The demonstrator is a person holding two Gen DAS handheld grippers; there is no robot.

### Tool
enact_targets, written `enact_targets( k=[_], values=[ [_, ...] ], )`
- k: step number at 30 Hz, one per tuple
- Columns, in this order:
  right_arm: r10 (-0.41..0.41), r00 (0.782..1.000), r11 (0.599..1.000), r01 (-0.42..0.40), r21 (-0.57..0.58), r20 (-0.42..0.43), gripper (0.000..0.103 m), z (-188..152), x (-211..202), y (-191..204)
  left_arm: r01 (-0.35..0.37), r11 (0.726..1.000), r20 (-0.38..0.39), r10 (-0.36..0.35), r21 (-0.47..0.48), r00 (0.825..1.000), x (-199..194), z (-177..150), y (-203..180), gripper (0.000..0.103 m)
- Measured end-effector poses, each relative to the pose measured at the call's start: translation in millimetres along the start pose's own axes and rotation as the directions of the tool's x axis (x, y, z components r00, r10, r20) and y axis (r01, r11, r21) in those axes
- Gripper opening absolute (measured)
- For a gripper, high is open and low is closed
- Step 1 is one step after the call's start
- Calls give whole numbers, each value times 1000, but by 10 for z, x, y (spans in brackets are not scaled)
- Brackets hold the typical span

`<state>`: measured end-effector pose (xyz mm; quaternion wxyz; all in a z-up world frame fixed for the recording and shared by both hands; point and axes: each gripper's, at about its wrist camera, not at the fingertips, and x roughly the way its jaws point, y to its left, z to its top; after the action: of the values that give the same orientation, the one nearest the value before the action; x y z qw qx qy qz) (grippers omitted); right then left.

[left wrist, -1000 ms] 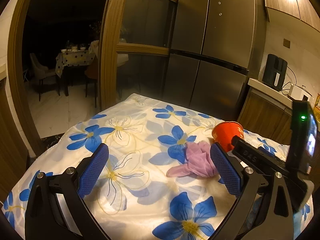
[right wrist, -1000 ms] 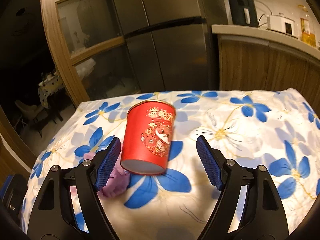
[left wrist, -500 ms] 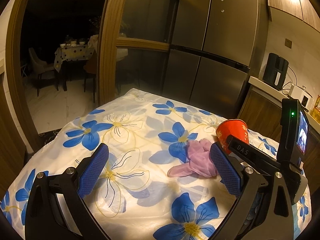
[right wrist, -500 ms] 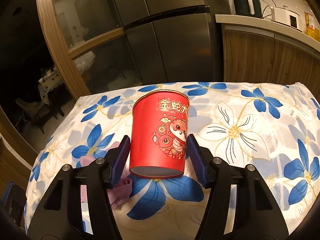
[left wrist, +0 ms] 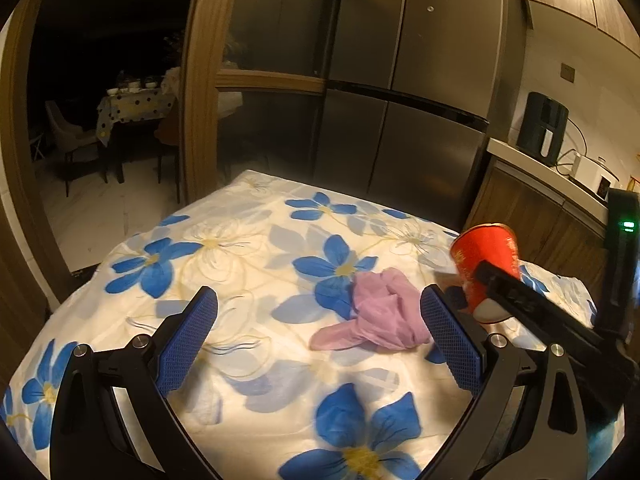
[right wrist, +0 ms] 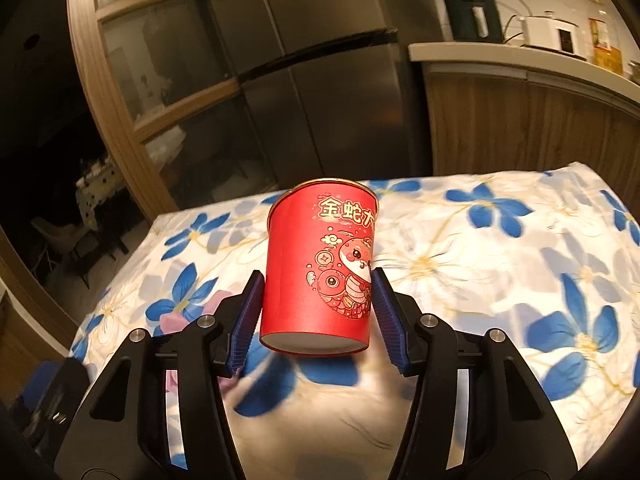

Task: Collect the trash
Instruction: 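Grasp the lilac cloth with the left tool while the right tool holds the red cup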

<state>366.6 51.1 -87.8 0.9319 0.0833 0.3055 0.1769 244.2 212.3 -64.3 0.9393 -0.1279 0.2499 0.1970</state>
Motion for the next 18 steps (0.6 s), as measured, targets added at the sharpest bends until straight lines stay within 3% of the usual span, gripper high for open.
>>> enact_targets(
  k=[7, 13, 18],
  values=[
    [-37, 992, 999, 34, 23, 122, 54, 25, -540, -329, 61, 998, -81, -59, 19, 995, 286, 10, -302, 97],
    [-17, 983, 999, 7, 53, 181, 54, -12, -952, -525, 46, 998, -172, -37, 49, 984, 583, -32, -513, 96],
    [-10, 976, 999, -2, 52, 218, 54, -20, -1206, -588, 18, 998, -229, -3, 66, 973, 720, -81, -553, 82]
  ],
)
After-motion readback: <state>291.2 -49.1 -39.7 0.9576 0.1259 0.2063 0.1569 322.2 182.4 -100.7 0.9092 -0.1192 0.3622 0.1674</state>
